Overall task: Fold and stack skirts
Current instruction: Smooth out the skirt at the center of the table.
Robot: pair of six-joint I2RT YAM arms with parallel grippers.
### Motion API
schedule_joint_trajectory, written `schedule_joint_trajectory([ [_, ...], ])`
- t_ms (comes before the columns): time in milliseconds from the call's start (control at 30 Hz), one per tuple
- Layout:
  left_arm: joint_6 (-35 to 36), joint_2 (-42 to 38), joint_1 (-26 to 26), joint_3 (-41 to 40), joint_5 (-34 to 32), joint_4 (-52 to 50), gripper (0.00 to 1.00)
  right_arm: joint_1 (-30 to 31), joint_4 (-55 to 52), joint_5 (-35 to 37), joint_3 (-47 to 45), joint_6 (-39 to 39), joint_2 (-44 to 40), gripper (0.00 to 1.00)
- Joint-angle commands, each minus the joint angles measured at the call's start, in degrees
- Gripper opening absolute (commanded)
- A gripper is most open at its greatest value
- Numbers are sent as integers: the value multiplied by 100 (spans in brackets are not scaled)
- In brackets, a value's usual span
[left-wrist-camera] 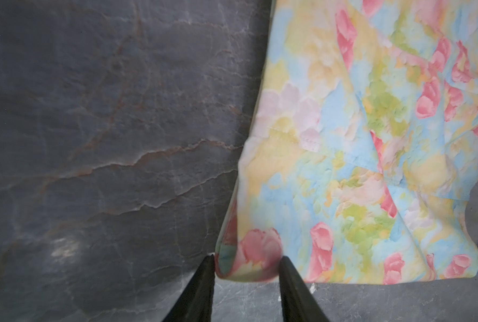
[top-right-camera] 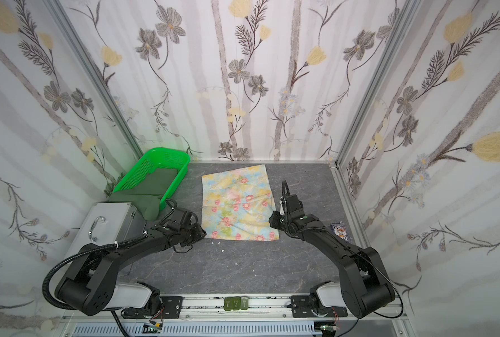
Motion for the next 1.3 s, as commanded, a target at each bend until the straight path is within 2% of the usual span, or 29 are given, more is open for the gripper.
schedule_joint_trajectory([
  [0,-60,-45,-13,-102,-65,-3,30,-8,209,-62,-5,-12,-1,32],
  [200,-113,-250,-13,-485,-68,-18,10,-9,214,-66,-9,3,12,32],
  [300,-150,-363,-22,-668,-74,-41,5,-19,224,-66,66,4,58,32],
  [433,-168,-511,-22,-860,-113,-107,4,-115,262,52,324,-42,168,32],
  [533,-168,-585,-22,-940,-188,-160,4,-286,379,159,670,-96,400,38],
  [767,-212,-571,-22,-1032,-210,-196,4,-457,481,425,2103,-381,1779,36],
  [800,-220,-584,-22,-1009,-223,-209,4,-473,437,463,2387,-416,1996,33],
  [867,-237,-673,-24,-886,-183,-230,4,-501,319,515,2984,-511,2524,12],
  [900,-246,-719,-22,-822,-165,-239,4,-514,228,509,3237,-528,2721,6],
  [1067,-264,-945,-40,-403,-93,-383,4,-522,-176,347,4283,-679,3703,0],
  [1267,-317,-983,-49,-93,-102,-433,6,-506,-346,86,4711,-668,4330,0],
])
